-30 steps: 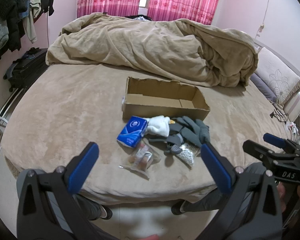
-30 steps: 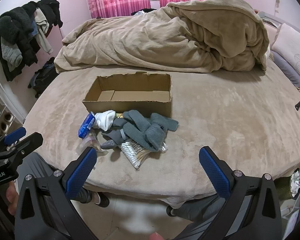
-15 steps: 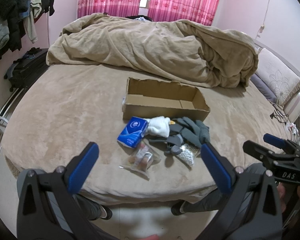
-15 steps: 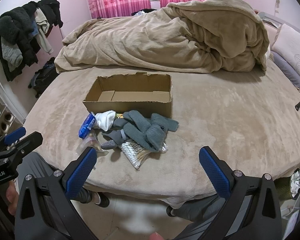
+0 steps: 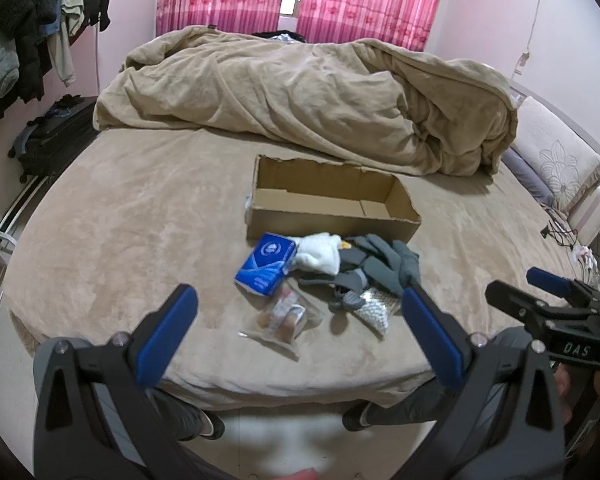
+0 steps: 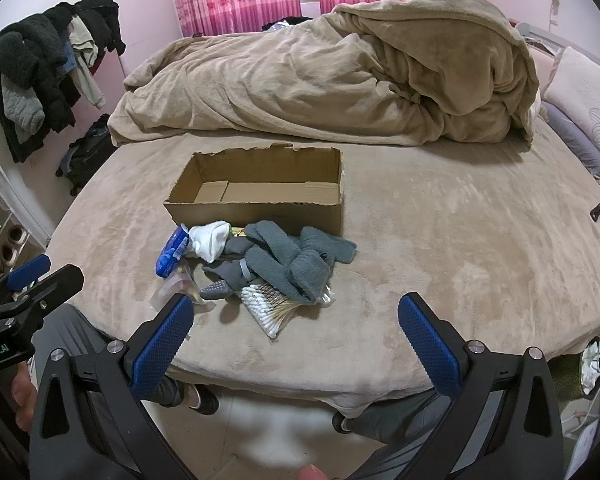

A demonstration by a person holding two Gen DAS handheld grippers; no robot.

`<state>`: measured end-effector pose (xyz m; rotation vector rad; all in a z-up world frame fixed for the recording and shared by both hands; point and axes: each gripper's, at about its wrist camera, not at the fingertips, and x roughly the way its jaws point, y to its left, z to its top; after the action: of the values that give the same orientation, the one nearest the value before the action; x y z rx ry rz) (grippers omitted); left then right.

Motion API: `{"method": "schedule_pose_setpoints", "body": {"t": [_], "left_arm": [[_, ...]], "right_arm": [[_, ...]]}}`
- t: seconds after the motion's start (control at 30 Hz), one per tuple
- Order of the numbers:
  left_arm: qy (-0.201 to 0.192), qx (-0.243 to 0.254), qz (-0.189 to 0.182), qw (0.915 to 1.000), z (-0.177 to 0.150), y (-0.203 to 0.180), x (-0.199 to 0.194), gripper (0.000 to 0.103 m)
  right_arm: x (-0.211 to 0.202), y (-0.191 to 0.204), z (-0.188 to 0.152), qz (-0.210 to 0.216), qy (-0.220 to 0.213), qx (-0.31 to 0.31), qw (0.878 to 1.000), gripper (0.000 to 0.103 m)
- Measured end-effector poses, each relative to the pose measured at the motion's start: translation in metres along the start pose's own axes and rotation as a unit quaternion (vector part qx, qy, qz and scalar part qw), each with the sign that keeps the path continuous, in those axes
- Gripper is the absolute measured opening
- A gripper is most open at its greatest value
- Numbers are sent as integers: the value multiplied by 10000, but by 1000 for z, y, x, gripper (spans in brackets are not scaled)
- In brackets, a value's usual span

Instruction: Organize objects

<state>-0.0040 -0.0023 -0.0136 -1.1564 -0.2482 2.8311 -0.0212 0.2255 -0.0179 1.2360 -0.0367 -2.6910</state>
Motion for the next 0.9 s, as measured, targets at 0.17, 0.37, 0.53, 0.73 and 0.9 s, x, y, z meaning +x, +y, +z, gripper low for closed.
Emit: {"method": "schedule_pose_setpoints", "body": {"t": [0.17, 0.37, 0.53, 0.73, 0.9], "left_arm": [[1, 3, -2, 10000, 0, 0, 0, 102], [15, 3, 2, 10000, 0, 0, 2, 102], [75, 36, -3, 10000, 1, 1, 11, 102], [180, 47, -32, 9998, -1, 6, 33, 102], [423, 161, -3, 9990, -10, 11, 66, 102]], "right_arm": [[1, -1, -1, 4, 6, 12, 10000, 103], [2, 0, -1, -16, 24, 5, 10000, 103], [10, -8, 1, -40, 59, 36, 10000, 103], [28, -14, 5, -114, 77, 31, 9999, 103], [54, -22, 6, -110, 146, 37, 9998, 103]]}}
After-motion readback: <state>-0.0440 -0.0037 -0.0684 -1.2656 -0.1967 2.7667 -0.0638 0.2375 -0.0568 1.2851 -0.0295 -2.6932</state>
